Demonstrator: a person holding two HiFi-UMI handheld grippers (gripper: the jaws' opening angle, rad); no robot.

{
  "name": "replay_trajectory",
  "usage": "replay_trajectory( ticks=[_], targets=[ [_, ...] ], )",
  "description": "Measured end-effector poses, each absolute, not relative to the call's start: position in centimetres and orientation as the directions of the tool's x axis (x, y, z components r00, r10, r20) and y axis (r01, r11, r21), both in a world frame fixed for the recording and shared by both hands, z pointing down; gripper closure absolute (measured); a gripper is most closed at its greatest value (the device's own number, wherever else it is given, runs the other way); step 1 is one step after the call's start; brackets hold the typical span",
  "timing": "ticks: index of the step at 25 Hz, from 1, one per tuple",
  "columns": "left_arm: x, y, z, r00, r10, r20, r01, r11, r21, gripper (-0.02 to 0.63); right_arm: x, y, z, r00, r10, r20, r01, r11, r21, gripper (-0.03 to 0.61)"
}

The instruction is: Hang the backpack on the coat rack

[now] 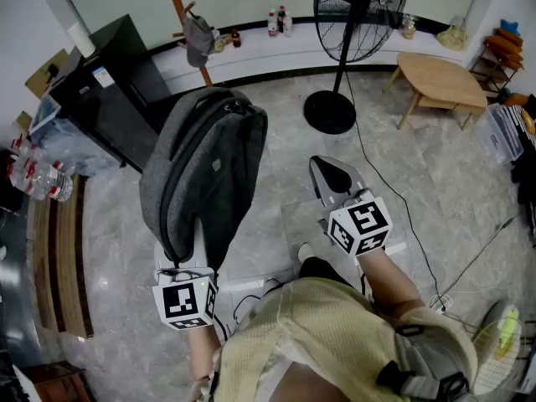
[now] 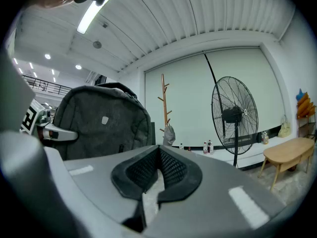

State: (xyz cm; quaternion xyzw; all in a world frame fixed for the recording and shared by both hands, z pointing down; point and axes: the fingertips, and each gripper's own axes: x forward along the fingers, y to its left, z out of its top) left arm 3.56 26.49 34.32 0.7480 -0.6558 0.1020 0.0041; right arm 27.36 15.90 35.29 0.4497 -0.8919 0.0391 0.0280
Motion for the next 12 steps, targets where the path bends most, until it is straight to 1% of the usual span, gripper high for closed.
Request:
replay_trajectory(
  ticks=[6, 10, 12],
  targets=[
    [3.5, 26.4, 34.4, 0.145, -0.975, 0.167, -0.982, -0.162, -0.097, 0.526, 26.6, 15.3, 35.8, -0.629, -0.773, 0.078, -0.777, 0.626, -0.067, 0.575],
    [2.9, 26.2, 34.3, 0.157, -0.974, 0.165, -0.980, -0.174, -0.093, 0.526, 24.4, 15.1, 36.1, -0.684, -0.723, 0.095, -0.728, 0.685, -0.029, 0.571],
    [2.7, 26.3, 34.2, 0.167, -0.973, 0.160, -0.978, -0.184, -0.098, 0.526, 23.2, 15.4, 36.2, -0.716, -0.692, 0.097, -0.696, 0.718, -0.014, 0.519]
  ],
)
